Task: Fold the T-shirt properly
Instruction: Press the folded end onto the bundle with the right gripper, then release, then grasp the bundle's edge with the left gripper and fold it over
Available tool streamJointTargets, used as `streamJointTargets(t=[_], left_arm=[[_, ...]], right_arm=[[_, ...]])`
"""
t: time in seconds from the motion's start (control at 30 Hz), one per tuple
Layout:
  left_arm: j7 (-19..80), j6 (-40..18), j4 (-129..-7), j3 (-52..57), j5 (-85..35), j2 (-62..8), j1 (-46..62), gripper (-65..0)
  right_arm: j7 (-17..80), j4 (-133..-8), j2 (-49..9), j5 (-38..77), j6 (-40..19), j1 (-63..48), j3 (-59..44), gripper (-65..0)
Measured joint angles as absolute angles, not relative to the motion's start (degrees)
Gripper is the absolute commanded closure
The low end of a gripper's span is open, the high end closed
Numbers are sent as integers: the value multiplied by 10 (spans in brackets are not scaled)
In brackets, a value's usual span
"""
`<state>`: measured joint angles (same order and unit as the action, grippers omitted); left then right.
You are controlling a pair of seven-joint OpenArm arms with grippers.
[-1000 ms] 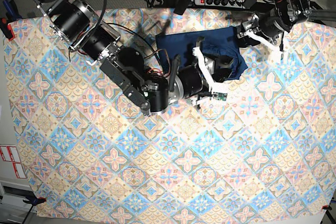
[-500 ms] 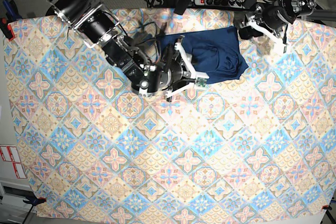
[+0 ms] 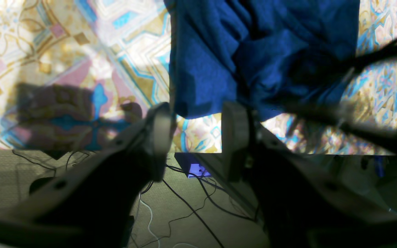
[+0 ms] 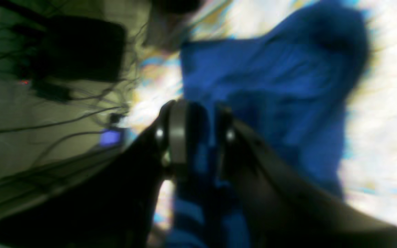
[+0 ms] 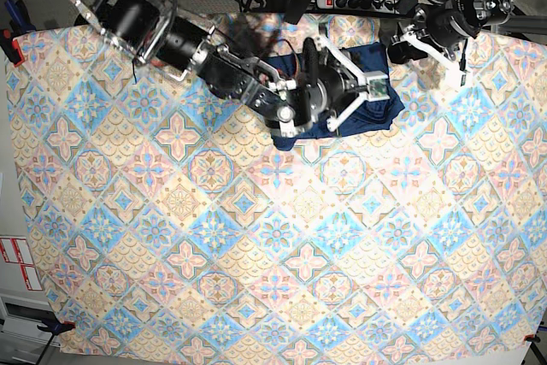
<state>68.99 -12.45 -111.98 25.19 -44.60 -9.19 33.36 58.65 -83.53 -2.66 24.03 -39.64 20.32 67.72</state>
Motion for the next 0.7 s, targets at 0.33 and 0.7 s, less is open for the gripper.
streamJointTargets(t=[0.33, 0.7], left_arm=[[689, -124, -1122, 251, -449, -94, 346, -228], [690, -124, -1122, 251, -446, -89, 356, -227]], right_arm=[[583, -867, -16, 245, -399, 220, 604, -146], [582, -832, -89, 243, -399, 216, 501, -145]])
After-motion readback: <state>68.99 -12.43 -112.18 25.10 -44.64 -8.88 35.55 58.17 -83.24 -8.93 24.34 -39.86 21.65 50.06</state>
